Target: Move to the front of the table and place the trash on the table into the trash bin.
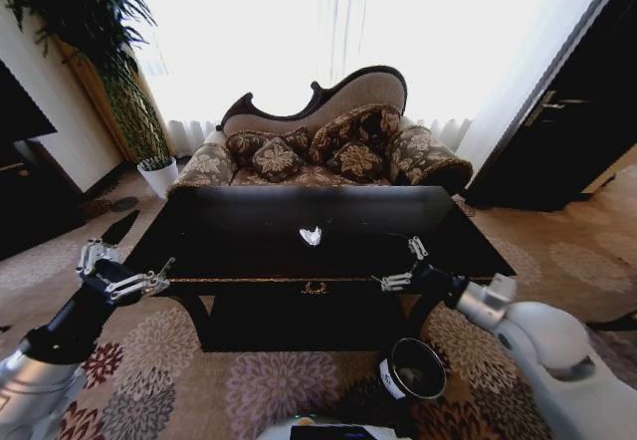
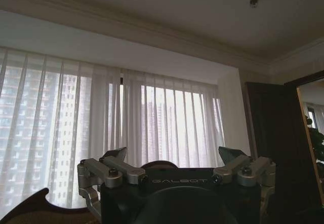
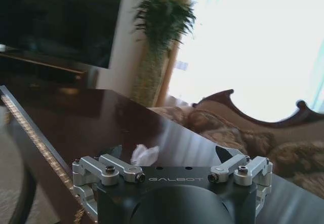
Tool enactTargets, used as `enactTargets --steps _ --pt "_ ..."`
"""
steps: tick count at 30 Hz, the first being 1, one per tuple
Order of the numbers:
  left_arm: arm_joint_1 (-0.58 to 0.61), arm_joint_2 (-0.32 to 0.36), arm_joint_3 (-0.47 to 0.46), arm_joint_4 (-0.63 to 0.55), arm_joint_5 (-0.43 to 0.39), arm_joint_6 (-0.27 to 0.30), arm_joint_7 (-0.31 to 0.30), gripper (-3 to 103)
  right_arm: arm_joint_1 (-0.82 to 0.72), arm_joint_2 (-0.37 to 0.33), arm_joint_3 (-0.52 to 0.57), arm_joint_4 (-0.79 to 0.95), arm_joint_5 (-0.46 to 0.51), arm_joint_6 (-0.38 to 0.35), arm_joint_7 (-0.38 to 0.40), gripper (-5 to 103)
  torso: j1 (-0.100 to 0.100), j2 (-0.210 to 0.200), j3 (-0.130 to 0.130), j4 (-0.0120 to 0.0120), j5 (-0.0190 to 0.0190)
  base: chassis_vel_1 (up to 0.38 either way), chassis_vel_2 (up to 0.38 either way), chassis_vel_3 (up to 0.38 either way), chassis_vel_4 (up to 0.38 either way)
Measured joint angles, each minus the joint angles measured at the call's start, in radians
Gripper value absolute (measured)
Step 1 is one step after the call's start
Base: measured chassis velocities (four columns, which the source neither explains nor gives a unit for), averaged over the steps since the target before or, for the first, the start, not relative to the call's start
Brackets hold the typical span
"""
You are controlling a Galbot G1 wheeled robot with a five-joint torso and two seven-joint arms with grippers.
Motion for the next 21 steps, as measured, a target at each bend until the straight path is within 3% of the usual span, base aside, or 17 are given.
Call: enactTargets --steps 5,14,21 --pt "0.025 -0.031 -0.001 0.0 0.021 0.0 0.0 100 0.132 -0.069 -0.136 -0.012 0.056 -0.081 0.112 100 0.0 0.0 0.0 0.0001 0.0 0.0 0.0 0.0 0.0" --pt "0.049 -0.06 -0.006 0.0 0.04 0.0 0.0 100 0.357 -0.158 -0.324 -0.08 0.109 -0.117 0.18 100 0.0 0.0 0.0 0.0001 -0.0002 0.0 0.0 0.0 0.0" --pt "0.052 -0.081 -0.002 0.0 0.059 -0.001 0.0 100 0.487 -0.145 -0.51 -0.137 0.178 -0.13 0.245 100 0.0 0.0 0.0 0.0001 0.0001 0.0 0.0 0.0 0.0"
